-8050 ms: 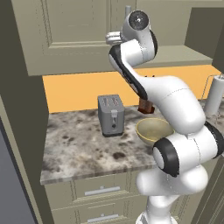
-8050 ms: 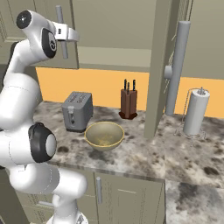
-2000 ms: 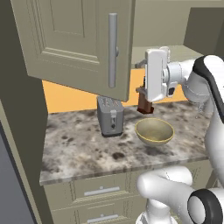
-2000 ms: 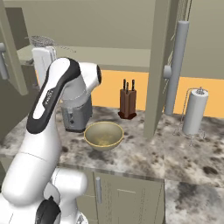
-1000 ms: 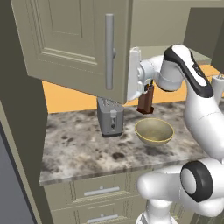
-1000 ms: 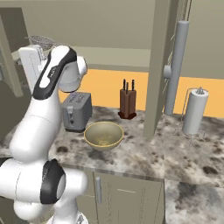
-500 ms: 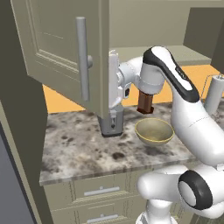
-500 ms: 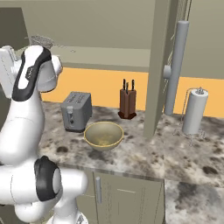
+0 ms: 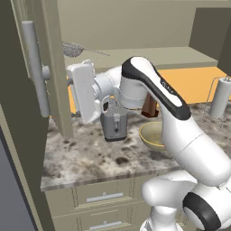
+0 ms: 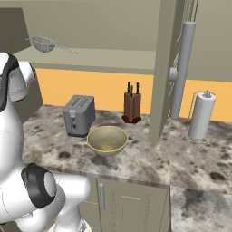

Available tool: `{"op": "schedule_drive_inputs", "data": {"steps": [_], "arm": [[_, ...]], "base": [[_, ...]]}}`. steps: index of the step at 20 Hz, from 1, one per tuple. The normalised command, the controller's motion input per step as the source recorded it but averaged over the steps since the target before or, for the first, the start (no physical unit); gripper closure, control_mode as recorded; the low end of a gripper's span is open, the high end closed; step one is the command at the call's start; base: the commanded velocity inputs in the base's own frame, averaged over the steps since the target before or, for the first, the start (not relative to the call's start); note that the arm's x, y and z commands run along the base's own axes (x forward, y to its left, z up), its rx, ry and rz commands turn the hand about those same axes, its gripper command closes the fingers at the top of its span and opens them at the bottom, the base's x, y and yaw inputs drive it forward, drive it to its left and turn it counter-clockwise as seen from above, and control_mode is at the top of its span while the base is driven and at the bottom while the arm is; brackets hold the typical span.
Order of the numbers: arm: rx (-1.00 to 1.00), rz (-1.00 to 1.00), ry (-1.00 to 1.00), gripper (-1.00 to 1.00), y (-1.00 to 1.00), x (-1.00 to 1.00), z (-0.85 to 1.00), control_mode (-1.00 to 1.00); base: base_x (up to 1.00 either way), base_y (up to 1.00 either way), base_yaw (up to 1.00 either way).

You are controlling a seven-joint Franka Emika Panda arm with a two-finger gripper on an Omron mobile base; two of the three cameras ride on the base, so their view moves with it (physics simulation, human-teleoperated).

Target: Open the cabinet and setup a tea strainer by placing it in the bowl upright.

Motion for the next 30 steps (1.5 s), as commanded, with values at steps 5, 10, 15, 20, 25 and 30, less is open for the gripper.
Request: {"op": "schedule_drive_inputs", "data": {"steps": [5, 10, 15, 20, 25, 30], "arm": [[-0.01, 0.00, 0.00, -1.00, 0.45, -0.26, 0.00, -1.00], [-0.05, 0.00, 0.04, -1.00, 0.65, -0.18, -0.03, -1.00], [-0.07, 0.00, 0.00, -1.00, 0.23, -0.09, 0.00, -1.00], [0.00, -0.01, -0.04, -1.00, -0.35, -0.04, 0.00, -1.00], [-0.07, -0.04, -0.21, -1.00, -0.66, 0.00, -0.02, -1.00], [-0.24, -0.08, -0.41, -1.00, -0.70, 0.00, -0.25, -1.00]], "base": [[0.00, 0.00, 0.00], [0.00, 0.00, 0.00], [0.00, 0.00, 0.00], [0.00, 0.00, 0.00], [0.00, 0.00, 0.00], [0.00, 0.00, 0.00]]}}
